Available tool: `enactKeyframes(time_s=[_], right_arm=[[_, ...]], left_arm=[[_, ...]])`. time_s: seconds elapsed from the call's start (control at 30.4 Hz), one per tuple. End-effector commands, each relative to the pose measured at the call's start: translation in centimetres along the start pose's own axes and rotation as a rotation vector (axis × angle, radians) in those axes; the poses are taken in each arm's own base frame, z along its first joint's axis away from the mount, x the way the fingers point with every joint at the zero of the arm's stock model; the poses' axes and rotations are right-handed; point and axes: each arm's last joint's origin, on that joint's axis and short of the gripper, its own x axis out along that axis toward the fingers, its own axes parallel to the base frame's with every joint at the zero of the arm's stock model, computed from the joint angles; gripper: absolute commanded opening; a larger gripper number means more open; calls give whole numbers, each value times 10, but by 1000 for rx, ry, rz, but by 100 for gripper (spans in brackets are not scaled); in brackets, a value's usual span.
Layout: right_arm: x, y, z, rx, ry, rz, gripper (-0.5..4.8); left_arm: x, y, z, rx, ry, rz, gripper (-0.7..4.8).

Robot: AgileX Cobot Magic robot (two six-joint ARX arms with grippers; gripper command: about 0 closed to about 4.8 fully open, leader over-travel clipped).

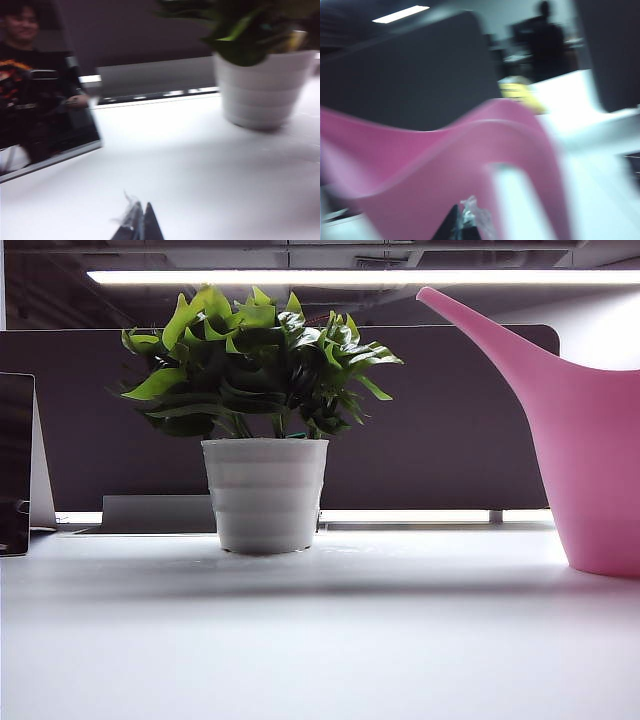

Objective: Pick up the watering can from the table, water the potted plant, and put the can back.

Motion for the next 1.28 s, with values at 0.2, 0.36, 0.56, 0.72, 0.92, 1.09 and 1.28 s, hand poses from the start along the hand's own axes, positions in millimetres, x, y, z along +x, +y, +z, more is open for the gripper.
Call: enactKeyframes(time_s=[0.2,0.36,0.56,0.72,0.92,1.09,1.28], right_arm=[[-8,26,19,118,-18,242,-3],[-15,41,23,160,-9,324,-3],[-26,54,21,172,22,334,-3],[-35,60,24,149,-3,371,-3],[-46,66,32,112,-66,434,-1],[-53,70,38,82,-135,465,-1],[-54,70,38,78,-142,470,-1]], left_arm=[[0,16,-1,-7,13,172,-5],[0,17,-1,-7,13,173,-5],[0,17,-1,-8,13,173,-5],[0,17,-1,-8,13,173,-5],[0,17,-1,-8,13,173,-5],[0,17,-1,-8,13,173,-5],[0,17,-1,-8,13,172,-5]])
